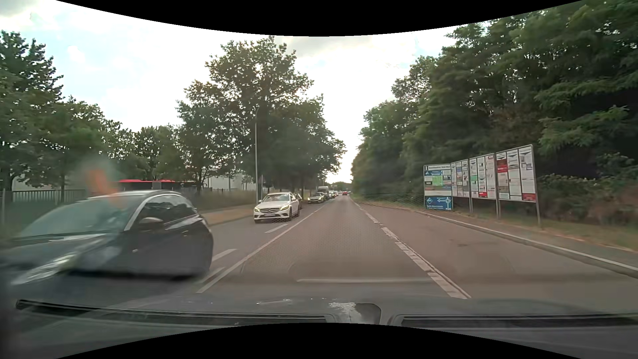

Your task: Follow the waypoints while adhering to traffic rules and regulations

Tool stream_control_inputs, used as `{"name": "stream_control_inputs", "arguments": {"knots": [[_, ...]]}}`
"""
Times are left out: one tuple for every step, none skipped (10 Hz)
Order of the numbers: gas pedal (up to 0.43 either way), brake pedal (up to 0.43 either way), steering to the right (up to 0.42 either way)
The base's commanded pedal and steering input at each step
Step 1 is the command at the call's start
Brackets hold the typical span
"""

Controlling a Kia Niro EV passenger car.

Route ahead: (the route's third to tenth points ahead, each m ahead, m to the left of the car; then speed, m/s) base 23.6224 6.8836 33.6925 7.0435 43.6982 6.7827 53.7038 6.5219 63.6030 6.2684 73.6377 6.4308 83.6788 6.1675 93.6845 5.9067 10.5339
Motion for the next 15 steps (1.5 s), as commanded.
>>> {"name": "stream_control_inputs", "arguments": {"knots": [[0.087, 0.000, 0.008], [0.087, 0.000, 0.008], [0.087, 0.000, 0.008], [0.087, 0.000, 0.008], [0.087, 0.000, 0.008], [0.087, 0.000, 0.008], [0.087, 0.000, 0.007], [0.087, 0.000, 0.006], [0.087, 0.000, 0.006], [0.087, 0.000, 0.005], [0.087, 0.000, 0.004], [0.079, 0.000, 0.002], [0.079, 0.000, 0.000], [0.079, 0.000, 0.000], [0.079, 0.000, 0.000]]}}
